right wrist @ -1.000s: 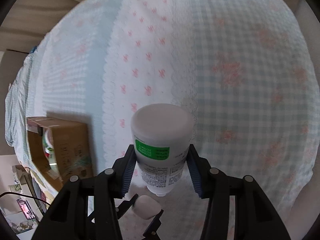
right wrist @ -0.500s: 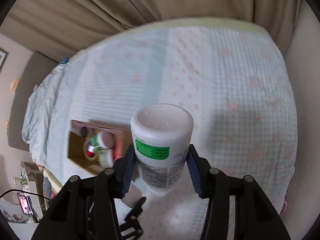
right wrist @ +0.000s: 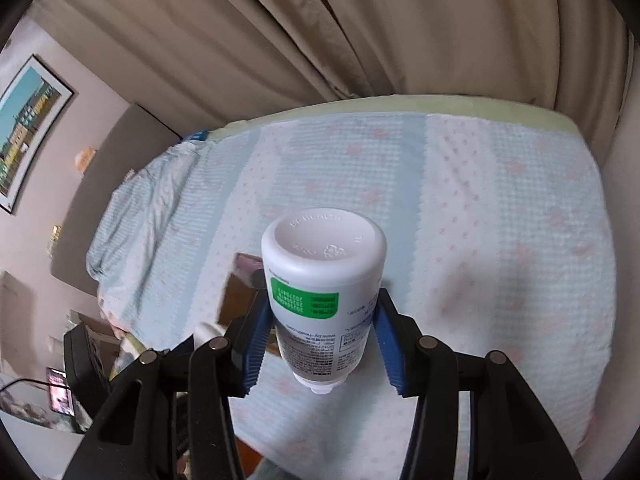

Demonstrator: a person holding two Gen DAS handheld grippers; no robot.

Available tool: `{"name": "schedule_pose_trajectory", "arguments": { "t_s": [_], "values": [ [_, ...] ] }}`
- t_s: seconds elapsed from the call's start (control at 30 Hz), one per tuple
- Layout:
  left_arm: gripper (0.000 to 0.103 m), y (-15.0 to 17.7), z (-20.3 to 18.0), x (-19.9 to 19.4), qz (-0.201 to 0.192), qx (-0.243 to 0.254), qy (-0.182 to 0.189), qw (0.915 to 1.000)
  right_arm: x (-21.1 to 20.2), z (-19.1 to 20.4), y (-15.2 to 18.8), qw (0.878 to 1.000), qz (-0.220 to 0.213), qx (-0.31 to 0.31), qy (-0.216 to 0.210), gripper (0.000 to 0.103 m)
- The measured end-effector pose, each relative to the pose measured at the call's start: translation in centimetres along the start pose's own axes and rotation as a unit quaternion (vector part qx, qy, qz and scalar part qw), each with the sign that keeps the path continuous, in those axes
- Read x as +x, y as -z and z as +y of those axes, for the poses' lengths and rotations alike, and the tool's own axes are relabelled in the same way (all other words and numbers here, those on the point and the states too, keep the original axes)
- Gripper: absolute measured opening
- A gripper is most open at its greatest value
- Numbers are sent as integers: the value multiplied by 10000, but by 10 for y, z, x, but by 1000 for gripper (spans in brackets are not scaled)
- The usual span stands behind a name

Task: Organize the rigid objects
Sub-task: 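Lift the white case and pill bottle and carry both over the box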

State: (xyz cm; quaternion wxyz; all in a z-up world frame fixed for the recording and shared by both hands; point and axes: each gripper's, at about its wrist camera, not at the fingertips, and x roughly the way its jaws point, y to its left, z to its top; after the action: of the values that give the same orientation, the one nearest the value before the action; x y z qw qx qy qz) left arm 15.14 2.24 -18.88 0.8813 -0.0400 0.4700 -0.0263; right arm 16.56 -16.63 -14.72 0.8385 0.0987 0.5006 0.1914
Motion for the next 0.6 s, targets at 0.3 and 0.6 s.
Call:
{"name": "schedule_pose_trajectory", "arguments": {
  "t_s": [0.3,0.6],
  "values": [
    [43,-15,95,11,212,334,318,9987,46,63,31,9973,12,717,169,46],
    [43,-19,158,71,713,682,567,9935,124,89,67,9830,238,1760,471,46]
  ]
}}
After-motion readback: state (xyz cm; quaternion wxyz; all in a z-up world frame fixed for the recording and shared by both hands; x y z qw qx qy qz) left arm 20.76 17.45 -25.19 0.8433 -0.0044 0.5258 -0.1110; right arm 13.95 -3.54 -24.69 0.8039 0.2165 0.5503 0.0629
